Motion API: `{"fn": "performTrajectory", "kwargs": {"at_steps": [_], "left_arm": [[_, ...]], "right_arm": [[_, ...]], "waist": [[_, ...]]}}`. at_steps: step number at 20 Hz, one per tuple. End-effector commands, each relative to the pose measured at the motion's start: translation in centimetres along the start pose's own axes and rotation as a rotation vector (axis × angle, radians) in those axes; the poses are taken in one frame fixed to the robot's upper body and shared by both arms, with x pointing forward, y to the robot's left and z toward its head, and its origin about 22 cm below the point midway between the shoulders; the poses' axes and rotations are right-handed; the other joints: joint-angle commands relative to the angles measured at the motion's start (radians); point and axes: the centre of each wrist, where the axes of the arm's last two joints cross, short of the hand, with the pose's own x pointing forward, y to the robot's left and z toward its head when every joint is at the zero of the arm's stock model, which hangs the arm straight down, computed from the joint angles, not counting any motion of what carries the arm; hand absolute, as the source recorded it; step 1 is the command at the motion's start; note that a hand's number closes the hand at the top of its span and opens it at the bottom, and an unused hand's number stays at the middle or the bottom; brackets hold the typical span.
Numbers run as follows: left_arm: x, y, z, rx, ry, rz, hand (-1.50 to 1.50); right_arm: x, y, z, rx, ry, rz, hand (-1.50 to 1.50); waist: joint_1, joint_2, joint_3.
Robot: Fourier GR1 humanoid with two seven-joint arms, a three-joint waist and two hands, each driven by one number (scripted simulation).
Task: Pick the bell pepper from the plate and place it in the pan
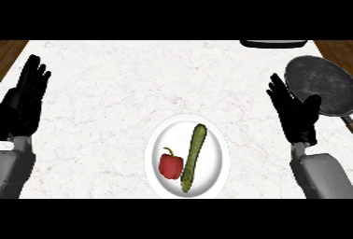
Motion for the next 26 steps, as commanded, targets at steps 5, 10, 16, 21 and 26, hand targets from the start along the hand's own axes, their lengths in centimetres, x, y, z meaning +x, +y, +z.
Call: {"fn": "performTrajectory", "kwargs": {"at_steps": [5, 10, 16, 21, 26], "left_arm": [[-1.0, -3.8, 1.4, -0.074, 0.097, 0.073, 0.00], [-2.3, -3.3, 2.6, -0.072, 0.178, 0.113, 0.00], [-0.6, -3.3, 3.5, -0.105, 0.178, 0.131, 0.00], [-0.7, -3.5, 3.8, -0.111, 0.168, 0.136, 0.00], [-0.6, -4.1, 5.3, -0.144, 0.160, 0.130, 0.00]], "right_arm": [[10.0, 7.3, 1.1, 0.309, -0.592, -0.128, 1.50], [5.9, 7.2, 5.8, 0.100, -0.713, 0.273, 1.50], [3.2, 4.3, 12.8, 0.052, -0.640, 0.499, -1.50], [5.6, 4.0, 13.7, 0.121, -0.660, 0.704, -1.50], [9.8, 6.1, 13.9, 0.176, -0.597, 0.842, -1.50]], "waist": [[0.011, 0.006, 0.017], [-0.032, 0.000, 0.014], [-0.018, 0.007, 0.015], [0.002, 0.015, 0.014], [0.020, 0.014, 0.014]]}}
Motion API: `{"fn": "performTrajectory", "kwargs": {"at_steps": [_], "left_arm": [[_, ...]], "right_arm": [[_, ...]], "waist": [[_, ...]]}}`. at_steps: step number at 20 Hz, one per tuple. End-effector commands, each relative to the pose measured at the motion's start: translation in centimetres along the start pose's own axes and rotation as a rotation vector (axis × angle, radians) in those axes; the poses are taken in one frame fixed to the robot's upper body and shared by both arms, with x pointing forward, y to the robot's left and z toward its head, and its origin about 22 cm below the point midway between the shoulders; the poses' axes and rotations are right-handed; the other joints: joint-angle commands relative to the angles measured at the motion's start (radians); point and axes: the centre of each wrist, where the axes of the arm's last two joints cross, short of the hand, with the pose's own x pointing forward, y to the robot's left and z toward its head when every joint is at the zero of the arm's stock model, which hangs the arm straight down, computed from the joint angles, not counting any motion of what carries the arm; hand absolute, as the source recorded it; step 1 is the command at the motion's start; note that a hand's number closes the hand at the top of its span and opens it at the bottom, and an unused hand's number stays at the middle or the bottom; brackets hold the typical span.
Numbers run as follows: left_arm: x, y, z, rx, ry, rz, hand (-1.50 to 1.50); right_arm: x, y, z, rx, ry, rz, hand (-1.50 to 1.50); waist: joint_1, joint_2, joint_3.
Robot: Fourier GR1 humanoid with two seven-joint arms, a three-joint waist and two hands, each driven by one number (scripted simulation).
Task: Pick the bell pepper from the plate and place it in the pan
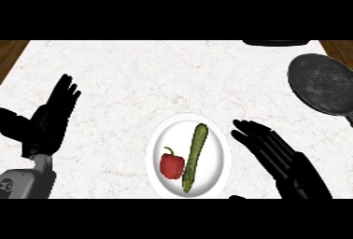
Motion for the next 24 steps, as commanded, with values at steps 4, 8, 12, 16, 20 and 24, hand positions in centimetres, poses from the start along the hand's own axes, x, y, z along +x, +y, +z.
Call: {"fn": "performTrajectory", "kwargs": {"at_steps": [4, 8, 12, 16, 20, 24], "left_arm": [[-0.9, -1.4, -0.3, -0.027, -0.013, 0.001, 0.00], [0.2, -1.8, -0.6, -0.025, -0.012, 0.000, 0.00], [-0.2, -2.1, -0.2, -0.029, 0.007, -0.003, 0.00], [0.7, -0.2, -0.1, -0.014, 0.002, 0.001, 0.00], [1.8, -0.2, 0.0, -0.017, -0.001, -0.020, 0.00], [0.9, -0.2, 0.4, 0.005, 0.021, 0.006, 0.00]], "right_arm": [[3.7, -0.3, -3.7, 0.159, 0.068, 0.282, -1.50], [5.1, 2.1, -6.6, 0.309, 0.110, 0.358, -1.50], [6.0, 4.6, -6.8, 0.543, 0.207, 0.435, -1.50], [7.7, 6.2, -7.2, 0.678, 0.258, 0.471, -1.50], [9.4, 6.5, -7.6, 0.682, 0.224, 0.501, -1.50], [11.1, 7.2, -5.8, 0.679, 0.245, 0.665, -1.50]], "waist": [[0.014, 0.004, -0.002], [0.022, 0.007, -0.001], [0.020, 0.004, -0.002], [0.014, 0.003, 0.000], [0.008, 0.003, 0.001], [0.004, -0.001, 0.001]]}}
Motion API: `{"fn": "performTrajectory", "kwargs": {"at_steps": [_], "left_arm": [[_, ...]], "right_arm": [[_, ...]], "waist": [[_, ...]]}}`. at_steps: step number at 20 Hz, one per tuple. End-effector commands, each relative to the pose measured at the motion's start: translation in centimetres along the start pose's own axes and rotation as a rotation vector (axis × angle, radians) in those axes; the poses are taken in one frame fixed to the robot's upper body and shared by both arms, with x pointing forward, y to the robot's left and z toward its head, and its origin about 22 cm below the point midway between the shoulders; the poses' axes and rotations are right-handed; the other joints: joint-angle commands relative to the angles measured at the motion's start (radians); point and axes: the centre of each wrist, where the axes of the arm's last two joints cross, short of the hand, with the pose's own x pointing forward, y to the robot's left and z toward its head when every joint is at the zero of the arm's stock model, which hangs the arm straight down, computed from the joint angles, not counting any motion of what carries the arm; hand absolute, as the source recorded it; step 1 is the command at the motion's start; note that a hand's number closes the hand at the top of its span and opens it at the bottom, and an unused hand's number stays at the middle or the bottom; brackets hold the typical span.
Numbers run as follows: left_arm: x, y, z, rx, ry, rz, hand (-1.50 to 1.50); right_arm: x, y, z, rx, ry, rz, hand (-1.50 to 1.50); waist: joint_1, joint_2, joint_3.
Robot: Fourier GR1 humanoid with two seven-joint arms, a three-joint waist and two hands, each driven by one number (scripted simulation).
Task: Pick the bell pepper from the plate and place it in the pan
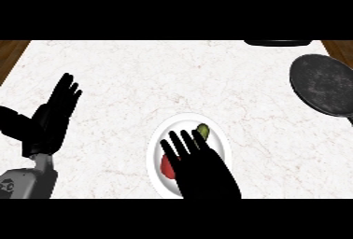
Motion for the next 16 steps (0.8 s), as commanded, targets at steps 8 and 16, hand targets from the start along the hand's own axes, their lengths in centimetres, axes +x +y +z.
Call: {"fn": "performTrajectory", "kwargs": {"at_steps": [8, 16], "left_arm": [[0.5, -0.5, -0.6, 0.021, -0.009, -0.007, 0.00], [-1.0, -0.7, 1.3, -0.024, -0.009, -0.001, 0.00]], "right_arm": [[5.3, 0.9, -0.2, -0.039, 0.120, 0.155, -1.50], [5.7, 2.8, -2.6, 0.016, 0.172, 0.164, -1.50]], "waist": [[0.001, 0.001, 0.000], [0.007, 0.000, 0.000]]}}
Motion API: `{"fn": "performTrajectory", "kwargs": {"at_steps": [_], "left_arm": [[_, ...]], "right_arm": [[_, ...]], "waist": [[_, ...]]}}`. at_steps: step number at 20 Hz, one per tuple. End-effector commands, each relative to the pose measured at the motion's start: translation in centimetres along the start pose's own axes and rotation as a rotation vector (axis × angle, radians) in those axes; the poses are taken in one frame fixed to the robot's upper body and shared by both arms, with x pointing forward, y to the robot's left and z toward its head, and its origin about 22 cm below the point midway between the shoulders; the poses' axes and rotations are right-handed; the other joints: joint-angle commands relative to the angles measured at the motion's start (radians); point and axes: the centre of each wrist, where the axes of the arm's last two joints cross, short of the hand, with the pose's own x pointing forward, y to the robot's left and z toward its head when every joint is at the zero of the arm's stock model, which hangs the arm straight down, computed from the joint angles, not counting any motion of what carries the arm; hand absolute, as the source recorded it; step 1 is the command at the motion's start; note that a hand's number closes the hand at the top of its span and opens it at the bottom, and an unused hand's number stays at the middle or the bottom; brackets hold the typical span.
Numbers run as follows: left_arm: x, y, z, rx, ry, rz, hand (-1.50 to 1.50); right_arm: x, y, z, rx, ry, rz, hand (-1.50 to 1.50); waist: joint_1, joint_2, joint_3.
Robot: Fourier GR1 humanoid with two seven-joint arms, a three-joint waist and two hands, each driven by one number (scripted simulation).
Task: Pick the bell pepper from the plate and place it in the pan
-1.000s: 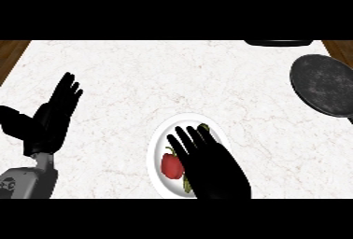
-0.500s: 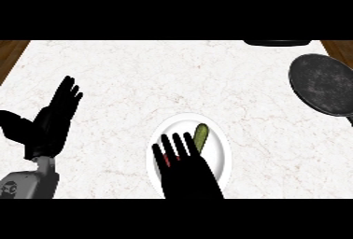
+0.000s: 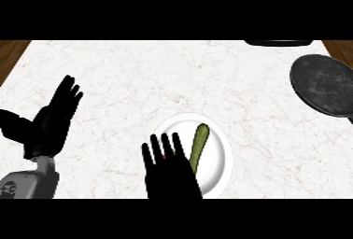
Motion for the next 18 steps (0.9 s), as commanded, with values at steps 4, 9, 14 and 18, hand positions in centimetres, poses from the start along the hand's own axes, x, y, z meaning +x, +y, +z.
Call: {"fn": "performTrajectory", "kwargs": {"at_steps": [4, 9, 14, 18], "left_arm": [[1.1, -0.5, -1.1, 0.002, 0.003, 0.012, 0.00], [0.3, -1.5, 0.9, -0.010, -0.008, 0.011, 0.00], [0.6, -0.9, -0.9, 0.004, 0.002, -0.004, 0.00], [0.3, 0.7, 0.1, 0.012, -0.008, -0.021, 0.00]], "right_arm": [[0.0, -0.5, -2.5, 0.043, 0.153, 0.036, -1.50], [-0.1, 0.1, -3.2, 0.039, 0.156, 0.026, -1.50], [-0.4, 1.8, -4.8, 0.092, 0.148, 0.025, -1.50], [-1.0, 3.3, -4.8, 0.094, 0.148, 0.021, -1.50]], "waist": [[0.001, 0.001, 0.000], [0.002, 0.000, 0.000], [-0.001, 0.001, 0.000], [-0.003, 0.001, 0.001]]}}
